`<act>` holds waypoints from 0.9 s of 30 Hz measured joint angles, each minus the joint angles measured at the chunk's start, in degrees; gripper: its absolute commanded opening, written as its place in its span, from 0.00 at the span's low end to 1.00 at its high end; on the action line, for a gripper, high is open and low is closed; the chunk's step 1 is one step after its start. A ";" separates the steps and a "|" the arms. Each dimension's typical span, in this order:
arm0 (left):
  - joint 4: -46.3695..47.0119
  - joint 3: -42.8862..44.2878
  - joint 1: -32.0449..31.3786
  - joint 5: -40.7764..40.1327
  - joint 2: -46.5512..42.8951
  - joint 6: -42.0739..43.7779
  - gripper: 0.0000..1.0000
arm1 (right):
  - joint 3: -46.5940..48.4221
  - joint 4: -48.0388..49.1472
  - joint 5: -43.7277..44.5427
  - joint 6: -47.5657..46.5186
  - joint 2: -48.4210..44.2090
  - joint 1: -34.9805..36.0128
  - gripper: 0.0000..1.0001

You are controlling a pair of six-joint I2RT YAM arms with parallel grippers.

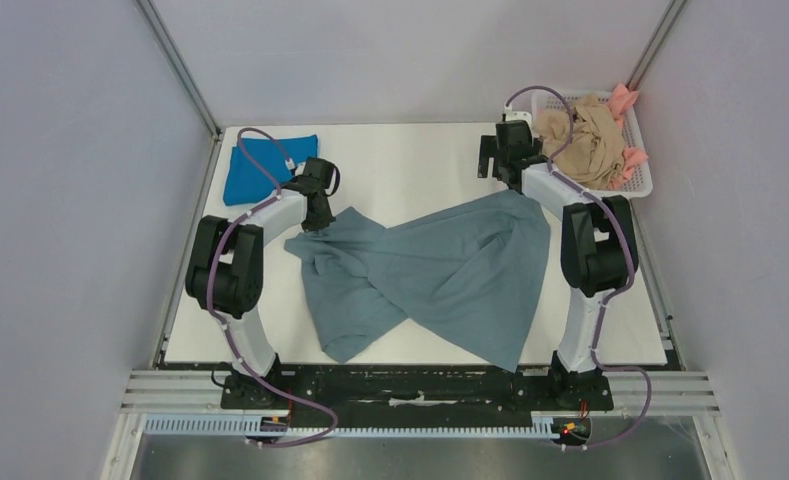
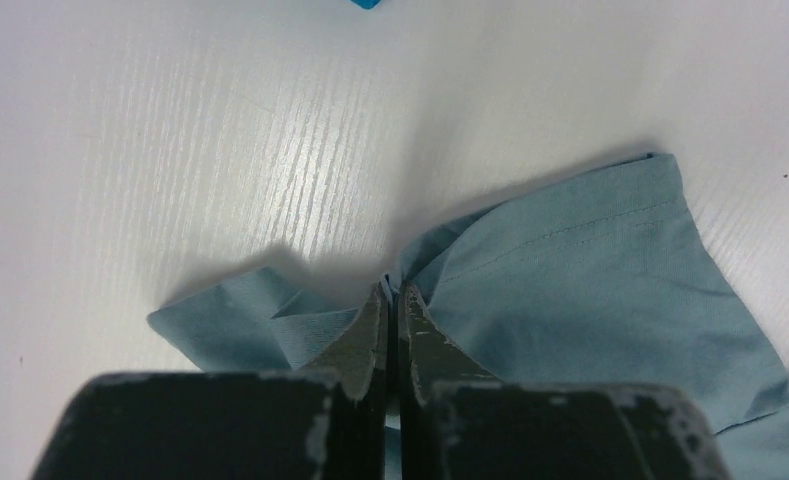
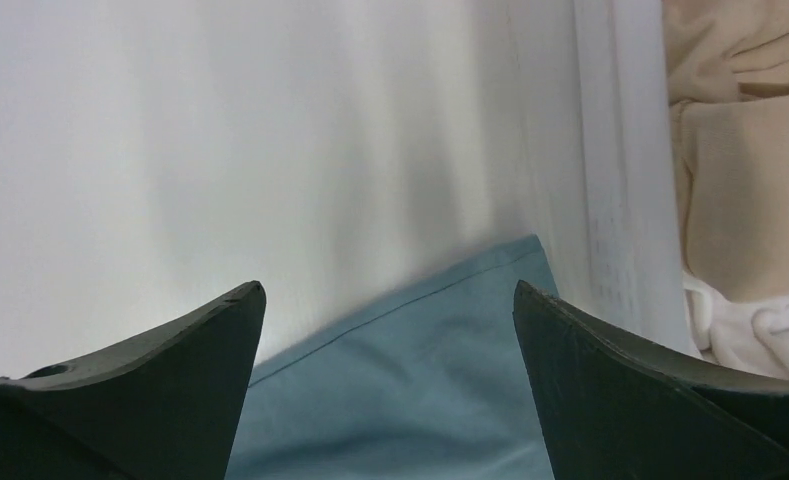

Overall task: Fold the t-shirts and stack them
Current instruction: Flatten out the tshirt

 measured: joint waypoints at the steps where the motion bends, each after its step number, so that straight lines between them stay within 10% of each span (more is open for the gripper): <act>1: 0.02 -0.04 0.00 0.00 0.00 -0.11 0.02 | 1.62 -1.16 0.39 0.22 1.68 -0.24 0.96; 21: 0.20 -0.17 0.04 -0.02 -0.39 -0.44 0.02 | 7.80 -6.97 -0.44 3.74 12.66 -4.85 0.89; 27: 0.22 -0.17 0.04 0.04 -0.59 -1.11 0.02 | 4.66 -3.78 -2.51 7.06 11.69 -5.31 0.73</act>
